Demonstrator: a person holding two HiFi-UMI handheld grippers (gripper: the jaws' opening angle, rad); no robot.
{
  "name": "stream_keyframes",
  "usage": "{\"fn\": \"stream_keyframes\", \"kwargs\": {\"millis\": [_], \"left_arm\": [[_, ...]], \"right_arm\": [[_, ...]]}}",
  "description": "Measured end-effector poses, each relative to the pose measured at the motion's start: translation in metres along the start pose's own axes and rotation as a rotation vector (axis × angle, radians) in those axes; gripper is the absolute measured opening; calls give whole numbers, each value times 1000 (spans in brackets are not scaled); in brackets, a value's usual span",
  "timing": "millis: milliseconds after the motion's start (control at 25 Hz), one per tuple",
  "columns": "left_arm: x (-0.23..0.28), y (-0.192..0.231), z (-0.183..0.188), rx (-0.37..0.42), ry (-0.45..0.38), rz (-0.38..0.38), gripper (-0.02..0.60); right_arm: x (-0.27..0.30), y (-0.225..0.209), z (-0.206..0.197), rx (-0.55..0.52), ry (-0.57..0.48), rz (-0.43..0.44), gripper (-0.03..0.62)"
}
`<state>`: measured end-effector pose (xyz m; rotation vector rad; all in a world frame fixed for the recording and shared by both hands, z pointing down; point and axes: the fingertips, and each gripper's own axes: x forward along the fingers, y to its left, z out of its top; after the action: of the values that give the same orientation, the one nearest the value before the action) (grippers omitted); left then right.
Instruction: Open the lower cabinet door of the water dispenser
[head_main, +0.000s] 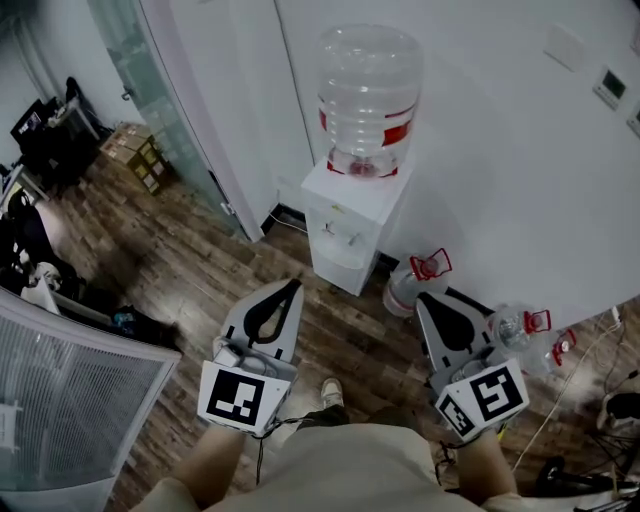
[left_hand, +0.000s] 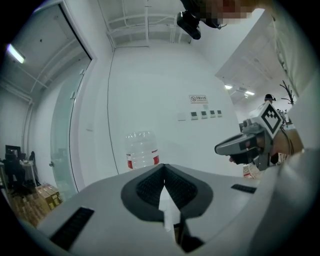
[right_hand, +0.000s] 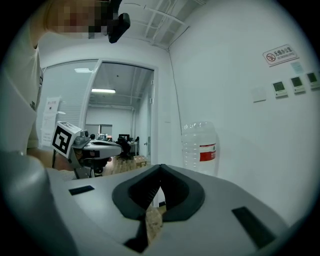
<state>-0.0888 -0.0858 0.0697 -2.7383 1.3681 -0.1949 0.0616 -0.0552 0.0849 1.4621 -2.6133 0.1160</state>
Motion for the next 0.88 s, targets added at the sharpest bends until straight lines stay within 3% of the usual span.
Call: {"fn": "stream_keyframes", "kwargs": {"millis": [640, 880], "left_arm": [[61, 21, -37, -43, 79, 37, 6], [92, 25, -79, -47, 106, 74, 6]], "right_arm": [[49, -66, -22, 28, 45, -10, 8], [81, -99, -72, 46, 68, 7, 31]]}}
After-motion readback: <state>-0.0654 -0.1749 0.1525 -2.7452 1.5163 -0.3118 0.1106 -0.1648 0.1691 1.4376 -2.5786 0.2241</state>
